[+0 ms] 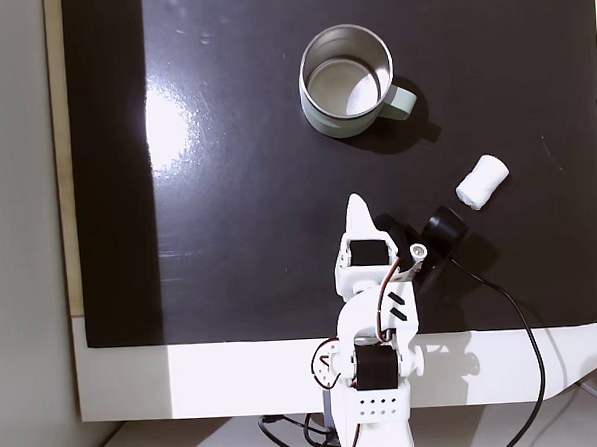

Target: Grasp a gauze and put it in the cup.

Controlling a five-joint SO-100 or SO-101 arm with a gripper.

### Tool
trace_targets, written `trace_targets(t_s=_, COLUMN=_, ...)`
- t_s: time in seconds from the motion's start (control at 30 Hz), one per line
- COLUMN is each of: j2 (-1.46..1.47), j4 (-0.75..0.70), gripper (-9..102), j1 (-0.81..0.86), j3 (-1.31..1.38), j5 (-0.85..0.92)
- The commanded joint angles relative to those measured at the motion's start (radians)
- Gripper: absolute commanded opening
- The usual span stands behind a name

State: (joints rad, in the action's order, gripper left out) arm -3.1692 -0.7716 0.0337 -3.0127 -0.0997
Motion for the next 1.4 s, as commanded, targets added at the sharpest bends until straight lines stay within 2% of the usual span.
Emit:
trace_targets(t_s=0.0, j2=-0.008, j4=0.029, gripper=0, j1=-0.072, j3=0.008, j5=0.140)
trace_targets(t_s=0.53, j2=-0.008, j4=0.023, gripper=0, j1=-0.066, j3=0.011, j5=0.133)
trace_targets(t_s=0.83, j2=-0.008, j4=-0.152, gripper=0, j1=-0.061, j3=0.235, j5=0.163)
trace_targets(t_s=1.03, j2=0.104, j4=-0.249, gripper=0, j1=-0.012, j3=0.439, j5=0.204)
trace_targets(t_s=1.17, j2=0.160, j4=-0.364, gripper=0, j1=0.009, j3=0.588, j5=0.290)
trace_targets(t_s=1.37, j2=0.161, j4=-0.566, gripper=0, j1=0.046, j3=0.736, j5=0.624)
